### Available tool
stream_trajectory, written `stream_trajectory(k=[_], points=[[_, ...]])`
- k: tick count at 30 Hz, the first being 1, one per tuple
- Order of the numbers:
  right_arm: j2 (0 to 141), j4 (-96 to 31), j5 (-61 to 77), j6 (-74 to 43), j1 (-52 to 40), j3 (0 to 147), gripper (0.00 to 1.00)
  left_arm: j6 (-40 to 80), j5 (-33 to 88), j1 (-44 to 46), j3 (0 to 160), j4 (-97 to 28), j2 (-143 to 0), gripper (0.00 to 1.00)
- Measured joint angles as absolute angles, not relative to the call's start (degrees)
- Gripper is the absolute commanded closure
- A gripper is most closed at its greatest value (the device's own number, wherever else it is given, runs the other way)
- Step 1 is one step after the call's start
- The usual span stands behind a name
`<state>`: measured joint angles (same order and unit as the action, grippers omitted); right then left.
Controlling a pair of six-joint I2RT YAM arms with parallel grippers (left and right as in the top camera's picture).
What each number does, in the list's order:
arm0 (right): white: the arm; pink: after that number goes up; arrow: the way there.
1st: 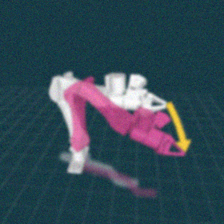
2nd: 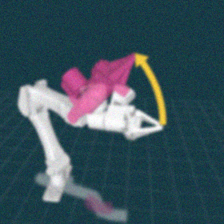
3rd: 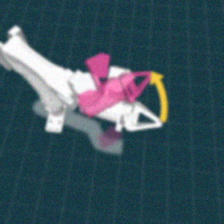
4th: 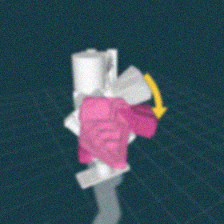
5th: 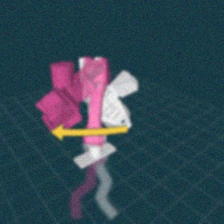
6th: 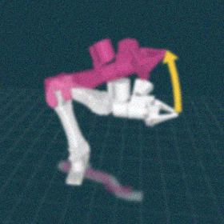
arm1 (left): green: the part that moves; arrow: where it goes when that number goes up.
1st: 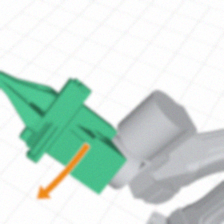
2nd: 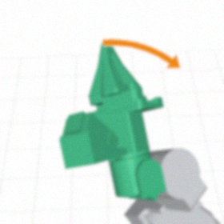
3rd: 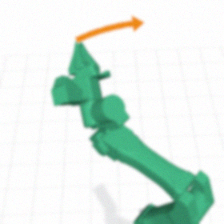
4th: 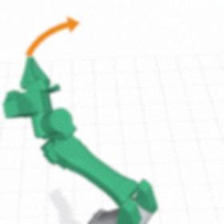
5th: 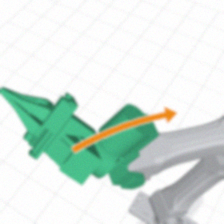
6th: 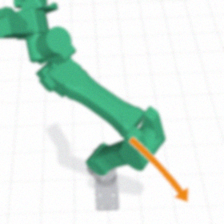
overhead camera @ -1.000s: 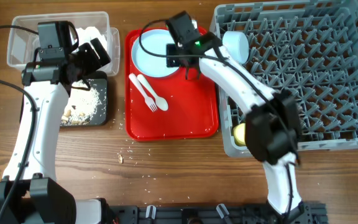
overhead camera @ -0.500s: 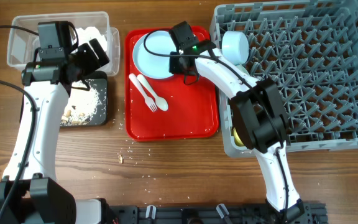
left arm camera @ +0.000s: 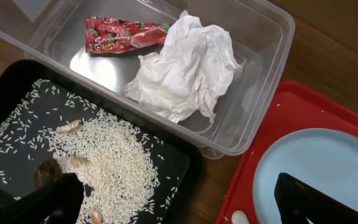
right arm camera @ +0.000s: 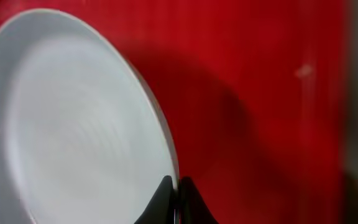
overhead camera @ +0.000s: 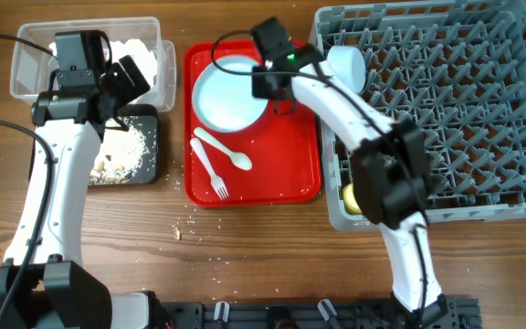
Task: Sort waste into correct bins and load items into the dishwasher rack
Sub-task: 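Grasp the light-blue plate with the right gripper and stand it in the rack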
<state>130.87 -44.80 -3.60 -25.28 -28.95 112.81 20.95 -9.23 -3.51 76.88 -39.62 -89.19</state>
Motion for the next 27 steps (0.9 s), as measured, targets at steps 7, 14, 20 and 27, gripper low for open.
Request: stream_trajectory(k=[7, 14, 20, 27], points=[[105.58, -48.21, -21.15, -14.48, -22.90, 114.19, 0.96, 20.95, -9.54, -3.51, 76.88, -39.64, -89.19, 0.00], [100.38, -54.02, -36.25, 0.16, -9.41, 115.24, 0.96, 20.97, -9.63, -3.51, 76.88, -39.64, -89.19, 0.00], [108.42, -52.03, -38.96, 12.95, -6.92, 113.73, 0.96, 20.97, -9.63, -3.51, 76.88, -39.62, -89.19, 0.00], [118.54, -46.02, -48.10, 18.87, -6.92, 113.67, 0.96, 20.97, -9.63, -3.51, 76.88, -39.62, -89.19, 0.00]])
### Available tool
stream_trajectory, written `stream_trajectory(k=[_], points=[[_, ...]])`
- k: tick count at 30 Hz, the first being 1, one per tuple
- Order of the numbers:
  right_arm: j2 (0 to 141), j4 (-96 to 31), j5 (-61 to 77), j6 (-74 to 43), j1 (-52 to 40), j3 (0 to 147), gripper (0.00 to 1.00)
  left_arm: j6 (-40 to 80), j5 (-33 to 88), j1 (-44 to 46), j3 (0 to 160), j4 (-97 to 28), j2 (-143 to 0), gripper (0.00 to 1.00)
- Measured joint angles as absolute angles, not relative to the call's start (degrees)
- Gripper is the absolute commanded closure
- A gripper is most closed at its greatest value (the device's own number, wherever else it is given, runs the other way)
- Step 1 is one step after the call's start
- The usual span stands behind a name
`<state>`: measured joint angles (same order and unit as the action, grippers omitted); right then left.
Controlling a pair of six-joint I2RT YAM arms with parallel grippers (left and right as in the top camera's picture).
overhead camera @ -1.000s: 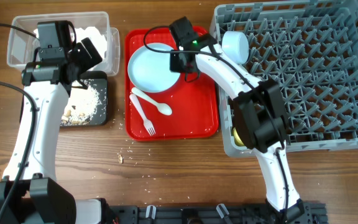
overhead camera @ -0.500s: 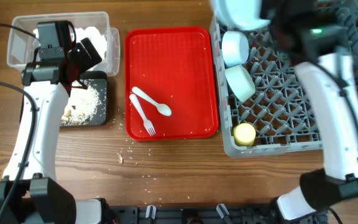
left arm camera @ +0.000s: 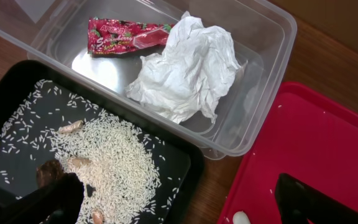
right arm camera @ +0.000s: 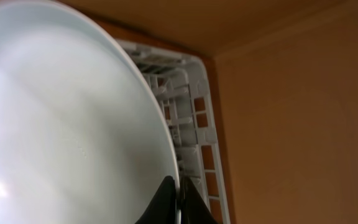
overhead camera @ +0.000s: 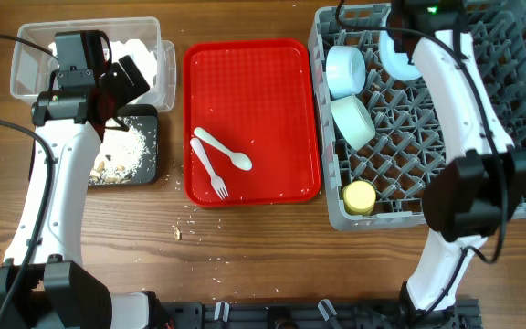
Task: Sort waste into correct bins and load items into the dishwasher rack
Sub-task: 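Grasp the light-blue plate with the right gripper and stand it in the rack, then reach to the white spoon on the red tray and grasp it with right gripper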
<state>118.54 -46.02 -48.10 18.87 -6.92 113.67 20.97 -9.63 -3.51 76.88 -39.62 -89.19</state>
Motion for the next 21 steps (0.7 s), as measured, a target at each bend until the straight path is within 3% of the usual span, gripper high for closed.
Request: stream_trajectory(k=[2, 4, 5, 6, 7, 8, 11, 18, 21], points=[[119.96, -45.87, -48.45, 19.64, -6.92, 113.62, 0.91, 20.97, -9.63, -3.51, 76.88, -39.62, -89.19, 0.00], [120.22, -45.89, -47.44, 20.14, -6.96, 113.58, 0.71, 20.97, -9.63, -3.51, 76.88, -39.62, -89.19, 0.00], [120.22, -45.91, -46.50, 20.36, -6.96, 113.58, 0.58, 20.97, -9.63, -3.51, 76.88, -39.64, -89.19, 0.00], [120.22, -45.98, -45.60, 20.73, -6.96, 113.58, 0.31, 20.97, -9.63, -3.51, 76.88, -39.62, -89.19, 0.00], [120.22, -46.15, -44.66, 20.80, -6.94, 113.58, 0.14, 20.95, -9.63, -3.51, 76.88, -39.62, -89.19, 0.00], [120.22, -46.46, -43.51, 20.58, -6.94, 113.58, 0.07, 20.95, -9.63, -3.51, 76.88, -39.62, -89.19, 0.00], [120.22, -47.03, -41.50, 17.96, -6.96, 113.58, 0.01, 20.97, -9.63, -3.51, 76.88, -39.62, -89.19, 0.00], [117.43, -54.06, -29.78, 11.97, -6.94, 113.58, 0.01, 20.97, -9.63, -3.51, 76.88, -39.62, -89.19, 0.00], [111.83, -56.51, -18.50, 10.52, -6.90, 113.36, 0.13, 20.97, -9.63, -3.51, 76.88, -39.62, -89.19, 0.00]])
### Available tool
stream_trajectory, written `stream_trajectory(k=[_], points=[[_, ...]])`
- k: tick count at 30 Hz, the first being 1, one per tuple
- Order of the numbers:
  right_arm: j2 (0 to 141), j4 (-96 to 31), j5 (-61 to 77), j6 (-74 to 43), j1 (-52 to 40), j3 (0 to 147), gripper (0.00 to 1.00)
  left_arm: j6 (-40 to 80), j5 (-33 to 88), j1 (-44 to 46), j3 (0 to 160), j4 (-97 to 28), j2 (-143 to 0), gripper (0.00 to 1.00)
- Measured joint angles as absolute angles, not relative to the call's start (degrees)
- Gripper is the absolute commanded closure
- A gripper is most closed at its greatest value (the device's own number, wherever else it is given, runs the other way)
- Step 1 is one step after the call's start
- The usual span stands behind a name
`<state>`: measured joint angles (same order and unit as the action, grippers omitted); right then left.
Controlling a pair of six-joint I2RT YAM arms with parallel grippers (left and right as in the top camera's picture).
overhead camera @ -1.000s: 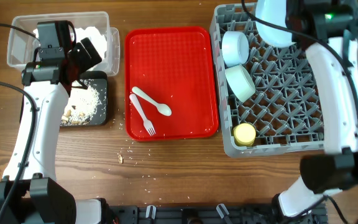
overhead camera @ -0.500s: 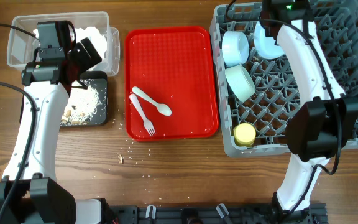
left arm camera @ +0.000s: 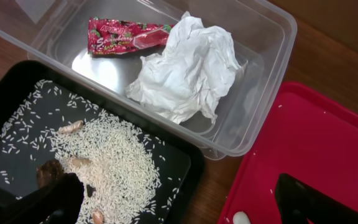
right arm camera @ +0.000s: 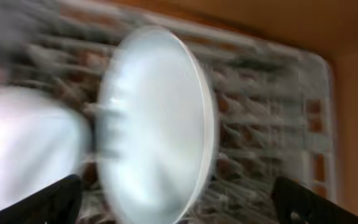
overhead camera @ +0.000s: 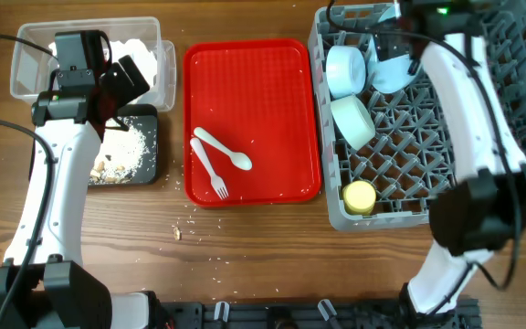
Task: Sort waste into correct bins and load items into the dishwasher rack
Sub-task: 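Reach to the white spoon on the red tray and grasp it with right gripper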
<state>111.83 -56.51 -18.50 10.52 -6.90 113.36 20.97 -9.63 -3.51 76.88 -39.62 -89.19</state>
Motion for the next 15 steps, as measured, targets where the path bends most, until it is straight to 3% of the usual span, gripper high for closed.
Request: stream_trajectory(k=[3, 6, 15], points=[[104.27, -55.22, 3.29, 9.26, -7.07, 113.38, 0.18, 20.97, -9.63, -3.51, 76.88, -39.59, -89.19, 0.00], [104.05, -54.17, 14.24, 7.51, -9.21, 113.71, 0.18, 20.95, -9.63, -3.51, 76.88, -39.62, -89.19, 0.00], [124.27, -59.81, 24.86, 6.07, -28.01, 113.56, 0.25, 20.97, -9.63, -3.51, 76.88, -39.64, -89.19, 0.00]])
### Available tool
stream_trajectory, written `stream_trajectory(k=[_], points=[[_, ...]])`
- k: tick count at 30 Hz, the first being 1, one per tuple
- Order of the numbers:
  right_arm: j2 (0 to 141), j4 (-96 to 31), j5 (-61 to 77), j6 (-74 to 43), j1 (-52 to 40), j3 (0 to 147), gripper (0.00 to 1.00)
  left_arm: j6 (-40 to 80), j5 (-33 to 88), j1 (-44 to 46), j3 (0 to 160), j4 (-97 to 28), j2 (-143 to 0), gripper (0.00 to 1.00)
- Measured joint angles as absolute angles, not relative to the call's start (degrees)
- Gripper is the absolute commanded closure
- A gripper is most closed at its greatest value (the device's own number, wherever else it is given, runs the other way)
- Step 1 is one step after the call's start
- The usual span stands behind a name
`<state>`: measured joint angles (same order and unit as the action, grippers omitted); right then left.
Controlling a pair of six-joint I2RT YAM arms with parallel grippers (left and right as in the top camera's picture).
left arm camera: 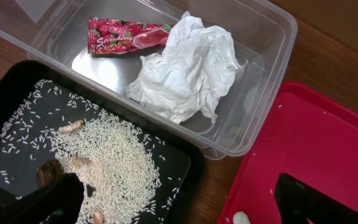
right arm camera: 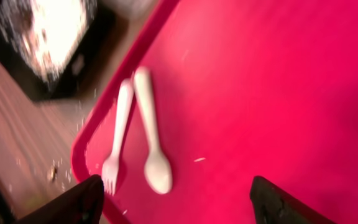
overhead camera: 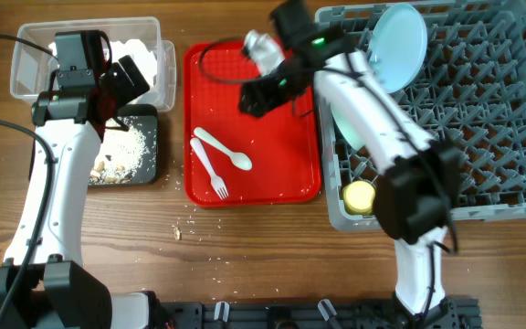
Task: Sort waste into correct bins and load items into the dishwasher rack
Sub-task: 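Reach to the white spoon on the red tray and grasp it with right gripper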
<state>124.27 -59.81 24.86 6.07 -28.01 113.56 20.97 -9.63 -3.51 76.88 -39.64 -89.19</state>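
Observation:
A pale blue plate (overhead camera: 400,37) stands on edge in the back of the grey dishwasher rack (overhead camera: 482,119). A white spoon (right arm camera: 151,134) and a white fork (right arm camera: 118,134) lie side by side on the red tray (overhead camera: 281,174). My right gripper (right arm camera: 179,205) hangs open and empty over the tray, above and to the right of the cutlery (overhead camera: 219,160). My left gripper (left arm camera: 179,205) is open and empty over the edge between the black bin (left arm camera: 17,124) and the tray.
The clear bin (left arm camera: 260,74) holds a crumpled tissue (left arm camera: 185,65) and a red wrapper (left arm camera: 126,34). Rice and scraps lie in the black bin. A yellow cup (overhead camera: 360,196) sits in the rack's front left corner. Crumbs dot the table by the tray.
My right gripper has left the plate in the rack and is now over the red tray near the spoon and fork. The plate stays upright. The left arm has not moved.
My right gripper was shut on the rim of the plate on the red tray. Then it held the plate over the back of the rack. Then it was open with the plate standing in the rack, and now it is back over the tray.

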Motion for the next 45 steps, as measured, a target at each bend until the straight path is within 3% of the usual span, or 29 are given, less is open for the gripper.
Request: stream_trajectory(k=[11, 20, 25, 35, 45], points=[[136.44, -61.39, 19.38, 13.78, -33.85, 113.32, 0.30, 20.97, -9.63, -3.51, 76.88, -39.62, -89.19, 0.00], [137.23, -63.42, 11.42, 19.90, -39.66, 113.51, 0.33, 20.97, -9.63, -3.51, 76.88, -39.62, -89.19, 0.00], [137.27, -66.08, 9.21, 20.93, -40.62, 113.67, 0.51, 20.97, -9.63, -3.51, 76.88, -39.62, -89.19, 0.00], [136.27, -58.65, 0.36, 20.36, -40.60, 110.69, 0.54, 20.97, -9.63, -3.51, 76.88, -39.64, -89.19, 0.00], [136.18, -57.52, 1.02, 19.20, -37.63, 110.65, 0.90, 20.97, -9.63, -3.51, 76.88, -39.62, -89.19, 0.00]])
